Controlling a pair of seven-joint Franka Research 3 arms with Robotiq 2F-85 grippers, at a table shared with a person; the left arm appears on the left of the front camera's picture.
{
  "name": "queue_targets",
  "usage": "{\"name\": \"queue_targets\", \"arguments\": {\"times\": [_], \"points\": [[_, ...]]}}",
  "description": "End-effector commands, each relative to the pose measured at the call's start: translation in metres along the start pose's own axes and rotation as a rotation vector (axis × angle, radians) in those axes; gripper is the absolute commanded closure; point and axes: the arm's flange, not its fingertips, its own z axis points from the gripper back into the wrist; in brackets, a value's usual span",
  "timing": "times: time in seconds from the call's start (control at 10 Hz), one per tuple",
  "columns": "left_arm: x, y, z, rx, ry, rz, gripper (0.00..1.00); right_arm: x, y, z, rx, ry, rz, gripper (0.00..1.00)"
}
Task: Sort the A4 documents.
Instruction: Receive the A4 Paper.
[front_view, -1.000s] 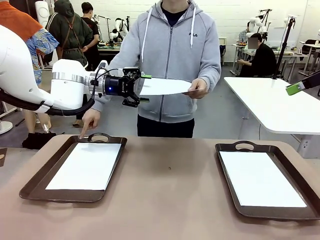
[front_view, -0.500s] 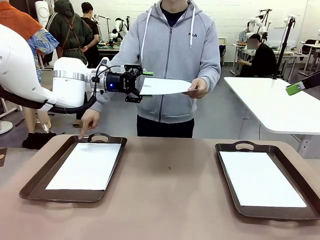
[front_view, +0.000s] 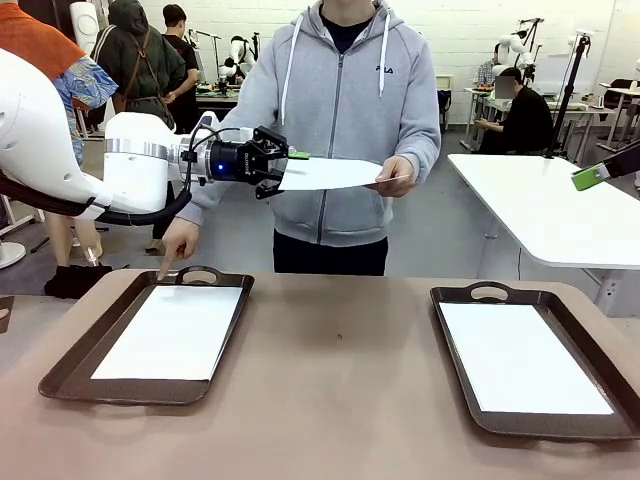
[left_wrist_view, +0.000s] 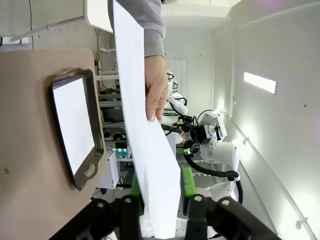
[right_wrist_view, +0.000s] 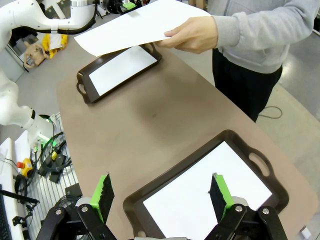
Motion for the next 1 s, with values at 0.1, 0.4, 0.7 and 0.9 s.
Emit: {"name": "queue_targets", "arguments": {"times": [0.1, 0.4, 0.7, 0.9], "points": [[0.0055, -0.0012, 0.0008, -0.001, 0.005, -0.01, 0.98, -0.0008, 0.0007, -0.0013, 0.005, 0.003, -0.002, 0.0], [0.006, -0.003, 0.0031, -0.006, 0.01, -0.014, 1.0, -0.0008, 0.0007, -0.0013, 0.005, 0.003, -0.002, 0.0], [0.0053, -0.0038, 0.0048, 0.009, 0.021, -0.025, 1.0, -0.0008, 0.0007, -0.0013, 0.005, 0.003, -0.002, 0.0], [-0.0021, -0.006, 0.0098, 0.03, 0.054, -0.05, 1.0, -0.0008, 0.0007, -0.0013, 0.005, 0.003, -0.002, 0.0]]}}
